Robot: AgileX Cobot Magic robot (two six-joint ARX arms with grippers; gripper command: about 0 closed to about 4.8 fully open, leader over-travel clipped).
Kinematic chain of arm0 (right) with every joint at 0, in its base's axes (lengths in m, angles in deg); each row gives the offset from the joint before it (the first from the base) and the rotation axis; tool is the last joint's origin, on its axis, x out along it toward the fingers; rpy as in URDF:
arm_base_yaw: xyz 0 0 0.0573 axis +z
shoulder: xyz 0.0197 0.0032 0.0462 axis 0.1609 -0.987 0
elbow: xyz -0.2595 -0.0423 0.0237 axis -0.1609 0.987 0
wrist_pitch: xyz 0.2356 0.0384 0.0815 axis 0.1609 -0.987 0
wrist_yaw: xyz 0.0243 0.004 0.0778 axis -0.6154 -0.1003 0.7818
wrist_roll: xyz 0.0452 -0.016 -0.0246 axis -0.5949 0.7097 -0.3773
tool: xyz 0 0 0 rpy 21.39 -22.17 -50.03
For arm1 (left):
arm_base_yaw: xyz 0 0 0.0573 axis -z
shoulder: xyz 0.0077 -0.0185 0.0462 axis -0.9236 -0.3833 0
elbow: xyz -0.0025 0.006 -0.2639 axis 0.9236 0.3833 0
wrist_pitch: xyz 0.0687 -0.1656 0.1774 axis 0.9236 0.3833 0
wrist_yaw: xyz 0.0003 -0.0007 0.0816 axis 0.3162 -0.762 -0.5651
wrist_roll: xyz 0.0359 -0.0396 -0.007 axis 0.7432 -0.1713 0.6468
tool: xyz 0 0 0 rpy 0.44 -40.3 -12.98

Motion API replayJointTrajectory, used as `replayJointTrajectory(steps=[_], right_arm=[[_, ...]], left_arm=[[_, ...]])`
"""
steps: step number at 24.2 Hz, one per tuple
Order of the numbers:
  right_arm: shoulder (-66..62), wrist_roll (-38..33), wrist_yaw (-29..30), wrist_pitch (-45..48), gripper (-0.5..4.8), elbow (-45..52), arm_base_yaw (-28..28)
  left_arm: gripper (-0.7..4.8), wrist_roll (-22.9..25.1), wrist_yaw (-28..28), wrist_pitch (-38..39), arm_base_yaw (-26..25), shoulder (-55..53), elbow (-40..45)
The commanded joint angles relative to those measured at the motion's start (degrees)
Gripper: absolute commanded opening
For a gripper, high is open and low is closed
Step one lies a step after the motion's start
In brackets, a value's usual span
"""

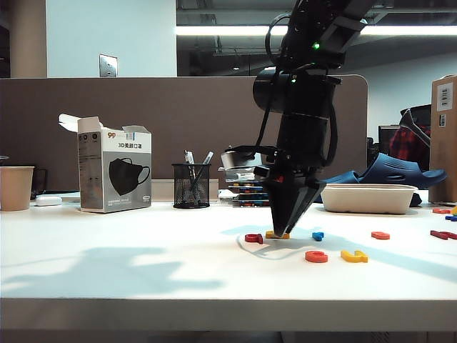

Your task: Select the appropriate letters from the row of letter magnets placed on the table to arrange into the word "cup".

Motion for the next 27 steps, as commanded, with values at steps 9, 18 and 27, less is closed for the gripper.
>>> replayJointTrajectory(steps=[9,18,27], right_arm=[[0.15,-0.07,0.09,-0.02,1.19,-0.26,0.11],[0.15,6.43,-0.85,0.55,1.81,-0.26,0.11],[0.15,12.09,0.55,0.55,1.81,-0.26,0.11]], left_arm=[[-0.05,-0.11,-0.22,-0.15,0.02,0.15,-0.17],[-0.05,-0.11,-0.24,-0.15,0.02,0.15,-0.17],[-0.05,-0.11,-0.22,-0.15,0.02,0.15,-0.17]])
